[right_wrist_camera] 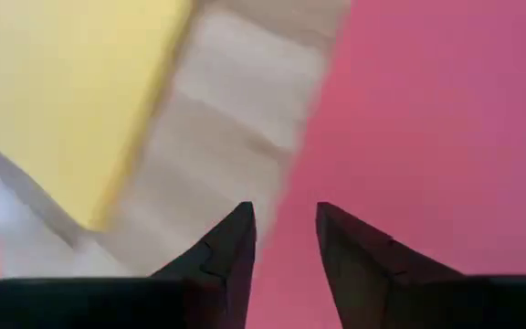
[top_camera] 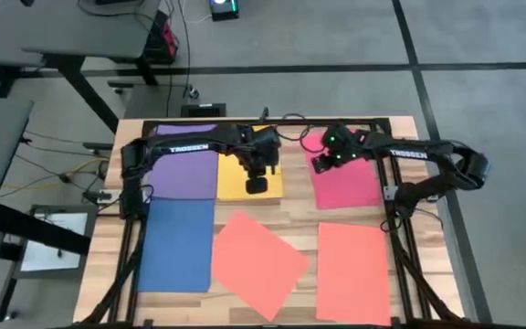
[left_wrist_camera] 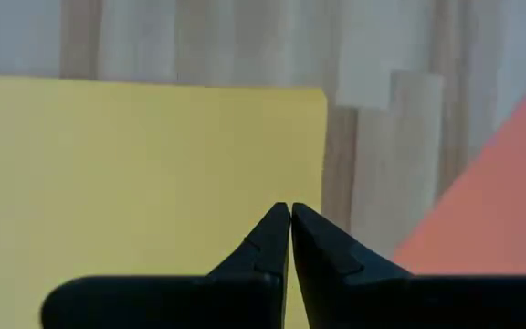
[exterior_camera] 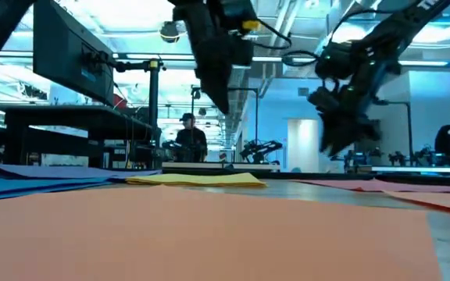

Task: Organize paper
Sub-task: Stack the red paper on top of the red paper

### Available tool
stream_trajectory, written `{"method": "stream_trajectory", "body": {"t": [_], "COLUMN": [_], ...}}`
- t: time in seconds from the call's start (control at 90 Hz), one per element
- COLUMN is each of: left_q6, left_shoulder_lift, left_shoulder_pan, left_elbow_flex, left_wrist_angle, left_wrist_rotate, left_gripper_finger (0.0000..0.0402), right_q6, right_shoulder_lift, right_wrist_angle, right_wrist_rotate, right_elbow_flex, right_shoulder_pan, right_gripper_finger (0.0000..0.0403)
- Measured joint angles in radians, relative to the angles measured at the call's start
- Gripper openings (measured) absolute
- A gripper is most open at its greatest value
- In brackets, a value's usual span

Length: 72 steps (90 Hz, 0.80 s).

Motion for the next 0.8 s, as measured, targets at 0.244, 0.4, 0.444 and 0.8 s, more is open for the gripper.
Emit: {"method": "stream_trajectory", "body": {"t": [0.244, 0.4, 0.444, 0.8], "left_q6": [-0.026, -0.033, -0.025, 0.056], "left_shoulder_lift": [-0.129, -0.153, -0.157, -0.158], "left_shoulder_pan": [0.03, 0.042, 0.044, 0.044], "left_elbow_flex": [-0.148, -0.174, -0.174, -0.174], "left_wrist_angle": [0.086, 0.091, 0.086, 0.02], "left_wrist_rotate": [-0.003, -0.003, -0.003, -0.003], "left_gripper_finger": [0.0, 0.0, 0.0, 0.0], "right_q6": [0.053, 0.056, 0.056, 0.09], "right_shoulder_lift": [0.196, 0.317, 0.348, 0.438], "right_wrist_angle": [0.079, 0.087, 0.086, -0.045], "right_wrist_rotate": [0.001, 0.022, 0.024, 0.107], "right_elbow_flex": [0.109, 0.195, 0.219, 0.306], "right_shoulder_pan": [0.005, 0.006, 0.006, -0.017], "right_gripper_finger": [0.0017, 0.0009, 0.0006, 0.0]}}
